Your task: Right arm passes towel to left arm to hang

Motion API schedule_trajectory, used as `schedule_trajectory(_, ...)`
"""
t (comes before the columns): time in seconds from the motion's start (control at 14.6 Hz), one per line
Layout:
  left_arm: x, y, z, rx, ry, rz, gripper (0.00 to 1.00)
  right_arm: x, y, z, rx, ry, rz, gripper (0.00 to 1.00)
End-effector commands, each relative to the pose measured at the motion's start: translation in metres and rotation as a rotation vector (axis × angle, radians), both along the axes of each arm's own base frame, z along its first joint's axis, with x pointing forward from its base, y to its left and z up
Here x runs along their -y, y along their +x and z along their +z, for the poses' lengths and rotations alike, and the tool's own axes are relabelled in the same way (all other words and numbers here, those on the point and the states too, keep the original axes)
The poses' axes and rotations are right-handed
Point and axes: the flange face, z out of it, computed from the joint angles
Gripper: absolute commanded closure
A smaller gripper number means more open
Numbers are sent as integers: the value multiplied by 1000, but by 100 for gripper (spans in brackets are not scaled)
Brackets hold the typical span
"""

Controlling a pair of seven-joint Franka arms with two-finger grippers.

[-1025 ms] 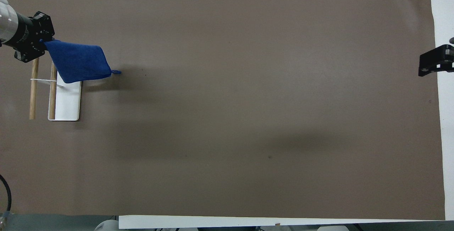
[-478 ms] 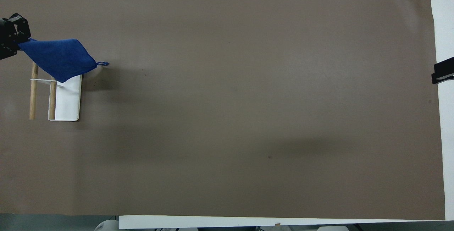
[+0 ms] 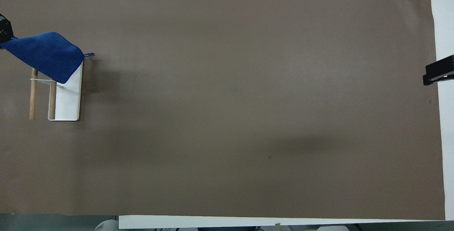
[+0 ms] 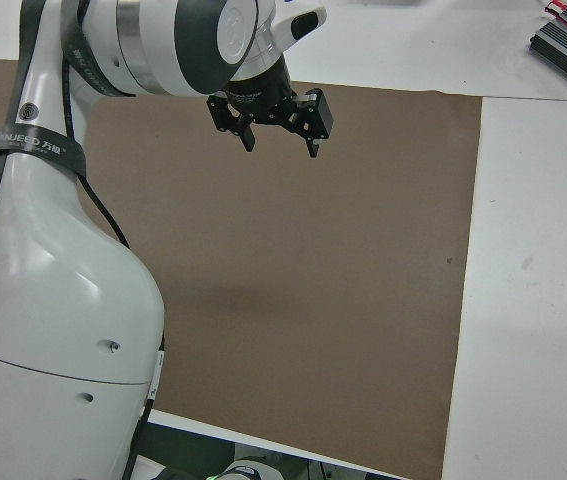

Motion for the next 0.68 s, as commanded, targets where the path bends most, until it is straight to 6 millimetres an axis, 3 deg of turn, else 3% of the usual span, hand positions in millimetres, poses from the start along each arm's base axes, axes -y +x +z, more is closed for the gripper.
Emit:
schedule_trajectory(0.0, -14, -1, 3, 14, 20, -30, 100, -1, -4, -2, -9, 24, 17, 0)
schedule_trajectory(0.62, -40, 0, 5, 55, 64, -152, 100, -3, -5, -3, -17, 26, 19, 0)
